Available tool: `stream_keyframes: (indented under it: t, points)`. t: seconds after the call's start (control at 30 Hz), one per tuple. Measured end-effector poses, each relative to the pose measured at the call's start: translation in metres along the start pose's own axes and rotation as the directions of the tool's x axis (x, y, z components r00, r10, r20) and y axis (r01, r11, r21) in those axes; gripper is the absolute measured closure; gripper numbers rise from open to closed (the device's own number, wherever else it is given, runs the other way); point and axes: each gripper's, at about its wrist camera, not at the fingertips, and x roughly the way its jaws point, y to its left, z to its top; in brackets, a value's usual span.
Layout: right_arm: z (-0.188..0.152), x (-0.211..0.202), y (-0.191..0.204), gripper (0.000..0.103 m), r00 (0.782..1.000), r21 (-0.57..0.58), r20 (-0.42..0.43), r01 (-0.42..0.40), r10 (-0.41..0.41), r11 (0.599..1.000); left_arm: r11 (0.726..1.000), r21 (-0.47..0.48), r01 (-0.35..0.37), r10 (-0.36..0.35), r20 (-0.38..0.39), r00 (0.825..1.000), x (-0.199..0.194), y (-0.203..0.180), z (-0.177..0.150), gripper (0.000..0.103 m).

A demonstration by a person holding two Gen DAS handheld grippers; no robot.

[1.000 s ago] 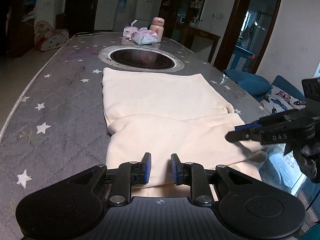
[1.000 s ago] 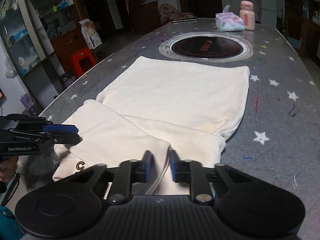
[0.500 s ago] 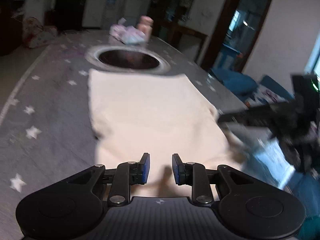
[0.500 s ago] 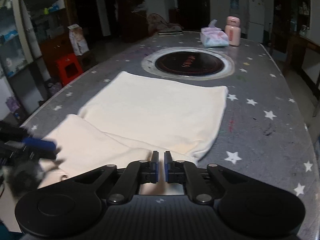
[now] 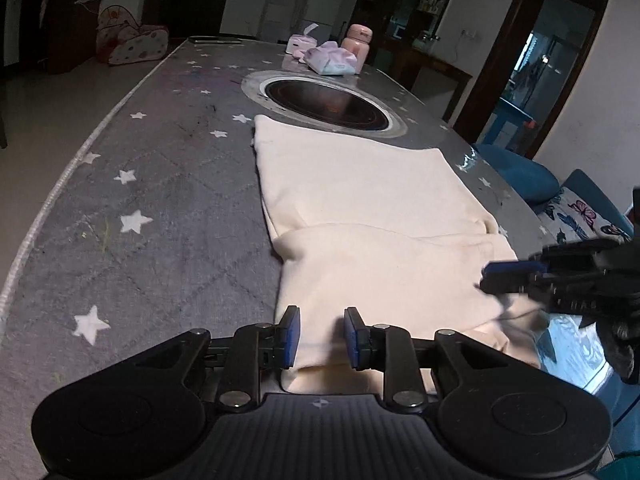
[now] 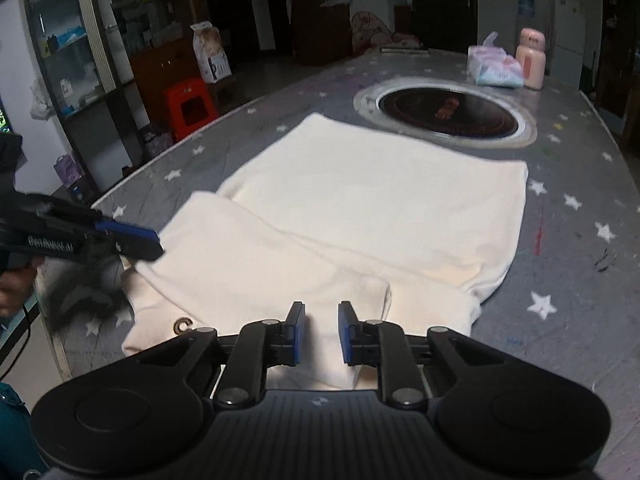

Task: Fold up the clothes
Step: 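Move the right gripper to the sweatshirt hem by the printed number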

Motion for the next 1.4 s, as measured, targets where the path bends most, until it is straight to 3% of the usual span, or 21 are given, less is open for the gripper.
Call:
stream_keyframes:
  t: [0.23,0.33,0.4,0.47,0.53,0.8,0.93,1.07,1.27,1.4]
  points:
    - [-0.002,0.003,-0.002,0.079,1.0,0.01,-0.004,-0.013,0.013,1.0,0.998,-0.013,0.061,-0.06,0.054,0.997,0.017,-0.004,0.026,0.076]
    - [-0.002,0.003,-0.003,0.079,1.0,0.009,-0.004,-0.013,0.013,1.0,0.999,-0.038,0.006,-0.005,0.025,1.0,0.032,0.006,0.027,0.077]
    - [-0.003,0.001,-0.004,0.079,1.0,0.009,-0.004,-0.009,0.01,1.0,0.998,-0.031,-0.053,0.054,0.029,0.998,0.035,0.013,0.025,0.071]
    - [-0.003,-0.001,-0.004,0.079,1.0,0.005,-0.004,-0.004,0.004,1.0,0.997,-0.052,-0.056,0.057,0.028,0.998,0.032,0.019,0.023,0.068]
    - [-0.002,-0.004,-0.005,0.078,1.0,0.001,-0.002,0.01,-0.01,1.0,0.997,-0.03,-0.065,0.066,0.047,0.997,0.025,0.015,0.023,0.07]
    - [0.008,-0.014,-0.006,0.078,0.999,0.006,0.049,0.02,-0.02,1.0,0.996,0.077,0.039,-0.044,0.063,0.997,0.027,-0.025,0.029,0.07]
    - [0.007,0.001,-0.012,0.078,0.999,0.018,0.022,0.036,-0.036,0.999,0.997,0.079,0.007,-0.008,0.015,1.0,0.045,-0.023,0.027,0.07]
    - [0.003,-0.004,-0.014,0.078,0.999,0.011,0.009,0.052,-0.053,0.999,0.994,0.109,0.02,-0.022,0.022,1.0,0.035,-0.025,0.023,0.067]
    - [-0.01,-0.021,0.002,0.078,0.999,-0.077,-0.009,0.036,-0.037,0.996,0.977,0.199,0.08,-0.078,-0.017,0.997,0.024,-0.047,0.004,0.066]
    - [-0.019,-0.015,0.005,0.078,0.998,-0.089,-0.032,0.055,-0.058,0.995,0.955,0.291,0.062,-0.059,-0.019,0.998,0.016,-0.058,-0.01,0.062]
